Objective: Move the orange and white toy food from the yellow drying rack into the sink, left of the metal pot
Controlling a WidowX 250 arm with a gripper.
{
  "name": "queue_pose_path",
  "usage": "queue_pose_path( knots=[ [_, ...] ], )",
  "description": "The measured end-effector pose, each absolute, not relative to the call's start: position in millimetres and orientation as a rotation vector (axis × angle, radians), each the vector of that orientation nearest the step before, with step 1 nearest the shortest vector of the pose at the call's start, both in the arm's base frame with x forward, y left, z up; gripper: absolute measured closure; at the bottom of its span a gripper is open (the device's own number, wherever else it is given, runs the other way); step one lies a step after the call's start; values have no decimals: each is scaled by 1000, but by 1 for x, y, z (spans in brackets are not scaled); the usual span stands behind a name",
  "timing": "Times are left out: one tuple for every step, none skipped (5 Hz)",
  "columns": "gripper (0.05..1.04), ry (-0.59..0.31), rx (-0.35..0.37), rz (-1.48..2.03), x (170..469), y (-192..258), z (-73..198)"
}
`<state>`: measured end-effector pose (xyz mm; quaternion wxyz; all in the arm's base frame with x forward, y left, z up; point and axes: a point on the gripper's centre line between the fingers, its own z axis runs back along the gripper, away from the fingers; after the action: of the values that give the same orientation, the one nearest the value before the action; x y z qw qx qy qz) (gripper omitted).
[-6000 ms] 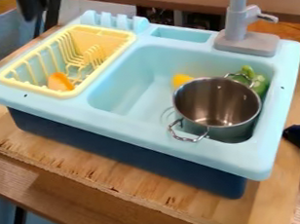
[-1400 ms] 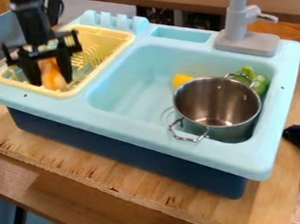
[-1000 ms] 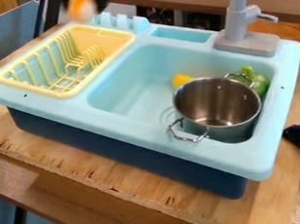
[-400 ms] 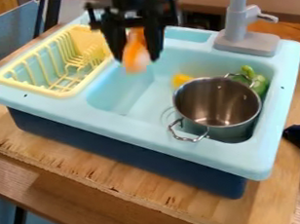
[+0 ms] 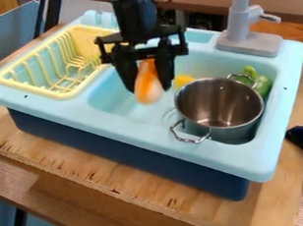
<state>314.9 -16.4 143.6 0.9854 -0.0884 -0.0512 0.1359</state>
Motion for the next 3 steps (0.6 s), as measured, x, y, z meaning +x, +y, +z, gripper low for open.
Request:
queue_pose_path(
  knots=[
    [461, -72, -161, 266, 322, -11, 132],
    [461, -76, -156, 278, 333, 0, 131],
    [461, -43, -160, 270, 331, 7, 117]
  ],
)
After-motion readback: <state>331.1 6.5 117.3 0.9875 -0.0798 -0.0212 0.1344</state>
